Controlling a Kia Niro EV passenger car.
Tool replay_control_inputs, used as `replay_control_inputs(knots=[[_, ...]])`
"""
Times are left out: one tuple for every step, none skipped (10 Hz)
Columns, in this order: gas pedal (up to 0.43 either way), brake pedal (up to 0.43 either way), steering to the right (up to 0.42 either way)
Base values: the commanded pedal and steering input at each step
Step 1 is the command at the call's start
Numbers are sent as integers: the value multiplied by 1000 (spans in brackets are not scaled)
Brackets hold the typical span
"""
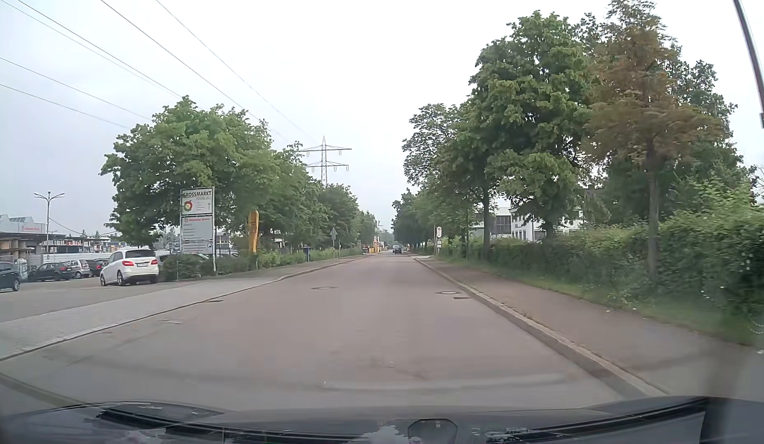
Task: Follow the waypoints while adhering to traffic rules and regulations
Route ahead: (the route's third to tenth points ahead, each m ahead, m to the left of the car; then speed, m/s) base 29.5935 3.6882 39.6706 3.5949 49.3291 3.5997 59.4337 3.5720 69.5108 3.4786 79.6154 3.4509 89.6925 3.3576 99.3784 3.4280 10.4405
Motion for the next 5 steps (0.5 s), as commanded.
replay_control_inputs(knots=[[189, 0, 4], [189, 0, 4], [177, 0, 5], [177, 0, 5], [169, 0, 4]])
